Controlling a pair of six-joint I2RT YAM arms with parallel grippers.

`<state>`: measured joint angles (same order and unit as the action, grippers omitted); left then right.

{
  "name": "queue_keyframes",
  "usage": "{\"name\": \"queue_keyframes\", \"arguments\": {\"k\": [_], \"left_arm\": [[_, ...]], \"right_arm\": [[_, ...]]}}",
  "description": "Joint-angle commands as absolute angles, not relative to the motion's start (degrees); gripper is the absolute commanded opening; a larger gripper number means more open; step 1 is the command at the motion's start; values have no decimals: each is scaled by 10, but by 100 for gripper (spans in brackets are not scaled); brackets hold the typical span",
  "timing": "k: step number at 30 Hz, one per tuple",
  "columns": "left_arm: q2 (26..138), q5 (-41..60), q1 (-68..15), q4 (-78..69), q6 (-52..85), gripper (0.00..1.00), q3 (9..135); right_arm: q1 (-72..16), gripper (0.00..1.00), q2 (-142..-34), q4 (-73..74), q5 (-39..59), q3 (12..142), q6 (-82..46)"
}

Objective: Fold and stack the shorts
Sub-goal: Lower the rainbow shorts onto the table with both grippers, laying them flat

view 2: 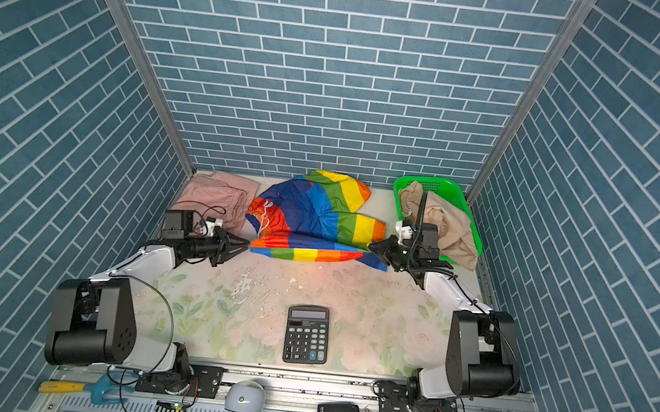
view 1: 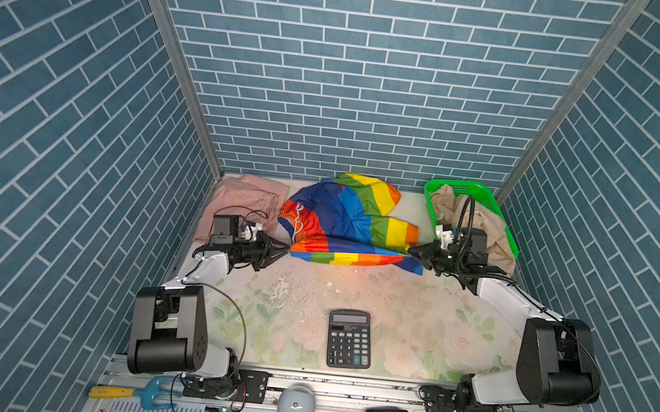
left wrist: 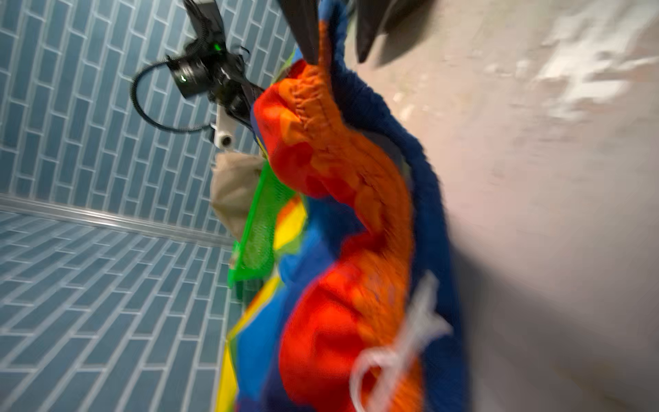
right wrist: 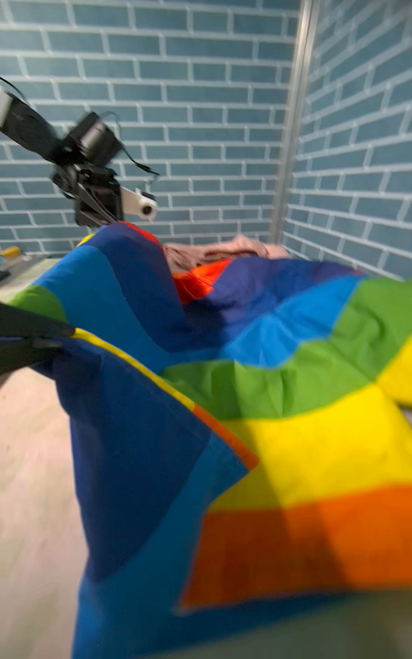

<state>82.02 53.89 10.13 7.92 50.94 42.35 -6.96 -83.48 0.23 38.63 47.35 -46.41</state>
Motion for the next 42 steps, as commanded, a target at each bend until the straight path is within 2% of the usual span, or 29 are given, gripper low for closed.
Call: {"name": "queue_keyframes", "arguments": {"k": [1, 2, 3, 5, 6, 7, 11, 14, 19, 23, 27, 34, 38, 42], "left_arm": [[820, 478, 123, 103, 467, 40, 419], [824, 478, 124, 121, 449, 51, 431], [829, 470, 126, 157, 419, 67, 453], [837, 441, 130, 215, 378, 94, 504], [841, 424, 131, 226, 372, 100, 527], [845, 412, 130, 221, 377, 100, 545], [888, 411, 111, 175, 417, 99, 607], [943, 393, 79, 188, 409, 100, 668], [1039, 384, 27, 202, 409, 100, 760], [1074, 368, 0, 207, 408, 100, 791], [1101, 366, -16, 211, 410, 100, 815], [1154, 357, -47, 232, 414, 99, 890], [1175, 354, -64, 234, 418, 100, 916], [1190, 351, -80, 230, 423, 100, 920]], "right_arm": [[-53, 32, -831, -64, 304, 485, -405], [-59, 43, -831, -78, 306, 496, -392], [-66, 54, -828, -103, 301, 514, -372], [-81, 66, -820, -140, 278, 550, -337], [-85, 72, -818, -149, 270, 569, -326], [-86, 81, -817, -155, 264, 588, -318], [-87, 98, -843, -176, 236, 669, -297], [-88, 99, -900, -185, 217, 741, -288], [-89, 99, -1068, -215, 228, 913, -278], [-91, 99, -1187, -222, 224, 1026, -275], [-96, 99, -1296, -213, 261, 1120, -287], [-119, 97, -1429, -169, 290, 1237, -330], [-126, 89, -1482, -156, 279, 1286, -364], [-128, 76, -1508, -127, 256, 1300, -394]]}}
